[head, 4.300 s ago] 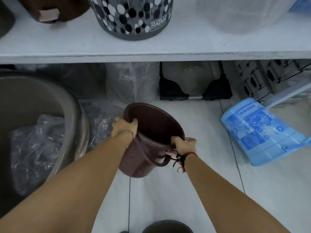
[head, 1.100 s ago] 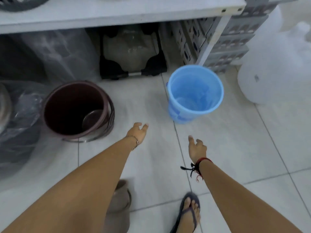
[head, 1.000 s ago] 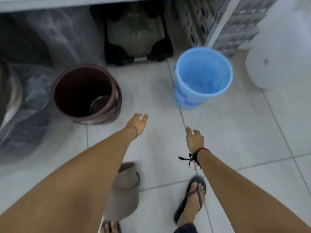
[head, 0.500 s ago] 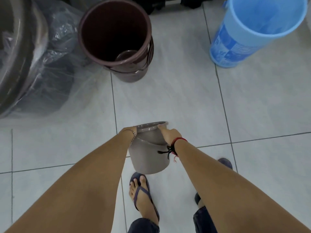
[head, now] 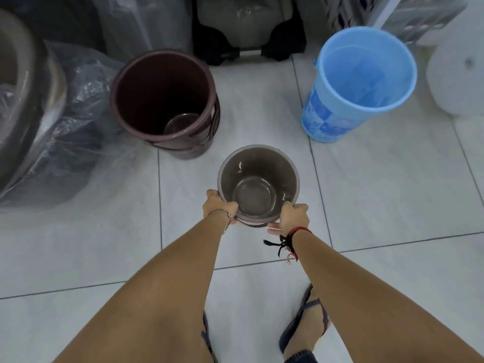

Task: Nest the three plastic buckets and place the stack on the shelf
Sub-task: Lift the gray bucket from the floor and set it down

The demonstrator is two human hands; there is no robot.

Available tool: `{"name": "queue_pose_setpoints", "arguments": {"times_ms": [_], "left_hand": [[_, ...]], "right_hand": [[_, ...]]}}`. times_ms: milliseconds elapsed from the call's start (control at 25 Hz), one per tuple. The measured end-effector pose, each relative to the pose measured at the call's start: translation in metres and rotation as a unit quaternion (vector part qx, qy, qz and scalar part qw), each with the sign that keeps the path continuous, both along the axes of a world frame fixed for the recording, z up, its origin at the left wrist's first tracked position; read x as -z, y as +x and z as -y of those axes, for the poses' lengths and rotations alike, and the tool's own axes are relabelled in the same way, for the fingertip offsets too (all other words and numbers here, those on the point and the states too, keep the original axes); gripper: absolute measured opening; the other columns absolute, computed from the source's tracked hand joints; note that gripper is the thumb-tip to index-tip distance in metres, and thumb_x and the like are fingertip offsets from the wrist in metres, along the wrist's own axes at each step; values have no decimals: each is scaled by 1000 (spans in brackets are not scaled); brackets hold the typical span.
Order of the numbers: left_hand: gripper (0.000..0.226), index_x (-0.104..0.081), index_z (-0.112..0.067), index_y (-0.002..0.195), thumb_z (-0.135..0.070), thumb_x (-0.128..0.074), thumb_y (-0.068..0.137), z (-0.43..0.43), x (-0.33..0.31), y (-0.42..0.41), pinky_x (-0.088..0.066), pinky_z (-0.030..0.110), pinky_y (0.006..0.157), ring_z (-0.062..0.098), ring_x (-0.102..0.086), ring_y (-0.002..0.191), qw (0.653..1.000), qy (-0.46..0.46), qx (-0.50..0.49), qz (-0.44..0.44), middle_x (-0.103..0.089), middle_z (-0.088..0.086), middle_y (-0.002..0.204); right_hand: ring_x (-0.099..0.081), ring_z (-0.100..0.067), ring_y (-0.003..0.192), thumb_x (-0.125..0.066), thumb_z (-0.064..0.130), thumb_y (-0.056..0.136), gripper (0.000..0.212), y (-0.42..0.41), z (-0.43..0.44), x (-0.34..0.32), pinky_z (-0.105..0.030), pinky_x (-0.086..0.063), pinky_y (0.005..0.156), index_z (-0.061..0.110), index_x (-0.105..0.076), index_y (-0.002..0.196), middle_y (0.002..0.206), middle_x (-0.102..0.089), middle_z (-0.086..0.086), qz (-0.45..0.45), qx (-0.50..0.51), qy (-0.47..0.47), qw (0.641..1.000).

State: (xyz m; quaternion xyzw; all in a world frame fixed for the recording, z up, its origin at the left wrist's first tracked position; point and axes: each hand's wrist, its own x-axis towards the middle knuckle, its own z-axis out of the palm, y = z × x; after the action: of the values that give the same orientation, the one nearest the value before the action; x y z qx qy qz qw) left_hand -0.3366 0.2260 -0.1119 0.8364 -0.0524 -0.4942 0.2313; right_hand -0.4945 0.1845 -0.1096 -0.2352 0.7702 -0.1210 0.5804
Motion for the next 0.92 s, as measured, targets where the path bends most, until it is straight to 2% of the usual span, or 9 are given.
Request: {"name": "queue_pose_setpoints", "arguments": {"times_ms": [80,200,360,480,600,720,800,840,920], "left_hand": [[43,-37,-24,105,-4,-61,74,22,13,-14,-62,38,65,38,-74,82,1000,-1,6,16,-66,14,105],[44,-39,-23,109,-4,-59,75,36,35,-33,-61,46,81,40,-72,88,999,11,19,40,-67,16,105],[60,-38,-17,135,-12,-65,82,39,38,-51,-56,37,76,37,-67,93,997,-1,24,74,-67,19,116],[79,-22,-12,152,-28,-65,88,43,21,-53,-43,44,108,37,-47,134,984,-7,124,124,-46,17,148],[75,-20,-13,154,-35,-57,93,76,-15,-45,-28,46,119,31,-24,149,961,-52,188,196,-28,13,160],[70,-22,-16,155,-35,-53,95,141,-54,-40,-26,37,120,25,-25,150,962,-133,180,155,-28,8,161],[68,-24,-13,155,-32,-52,96,196,-70,-48,-23,29,118,23,-31,147,958,-176,187,126,-31,9,160],[68,-25,-12,155,-32,-52,96,222,-75,-54,-23,26,117,23,-32,146,957,-186,194,112,-32,9,160],[70,-24,-11,155,-37,-52,96,275,-77,-76,-27,26,114,24,-36,145,958,-188,202,71,-32,8,160]], "right_hand": [[-71,-31,66,-38,12,97,18,-15,18,8,-44,-63,62,14,-38,115,91,-54,-6,14,-14,18,1000],[-70,-30,73,-37,4,96,26,-33,30,27,-51,-62,79,11,-37,121,116,-56,-14,27,-40,70,996],[-69,-31,90,-47,14,101,28,-53,40,29,-44,-54,84,14,-35,126,128,-57,-13,28,-112,71,991],[-57,-38,126,-49,30,101,55,-69,56,11,-46,-45,107,10,-31,150,144,-52,-19,-36,-122,46,991],[-43,-38,140,-50,38,101,64,-87,109,-23,-40,-32,114,2,-33,151,153,-42,-23,-77,-76,13,994],[-47,-37,134,-50,42,99,61,-105,192,-55,-42,-32,115,0,-45,142,145,-49,-21,-89,-34,-48,994],[-51,-29,113,-50,44,97,47,-115,247,-66,-49,-38,114,3,-49,121,120,-51,-16,-70,-22,-97,993],[-51,-28,107,-51,42,97,45,-116,270,-68,-52,-41,112,3,-48,120,115,-50,-14,-55,-13,-117,992],[-61,-35,112,-57,30,95,50,-120,307,-63,-54,-48,105,0,-48,134,125,-59,-16,-30,24,-128,991]]}}
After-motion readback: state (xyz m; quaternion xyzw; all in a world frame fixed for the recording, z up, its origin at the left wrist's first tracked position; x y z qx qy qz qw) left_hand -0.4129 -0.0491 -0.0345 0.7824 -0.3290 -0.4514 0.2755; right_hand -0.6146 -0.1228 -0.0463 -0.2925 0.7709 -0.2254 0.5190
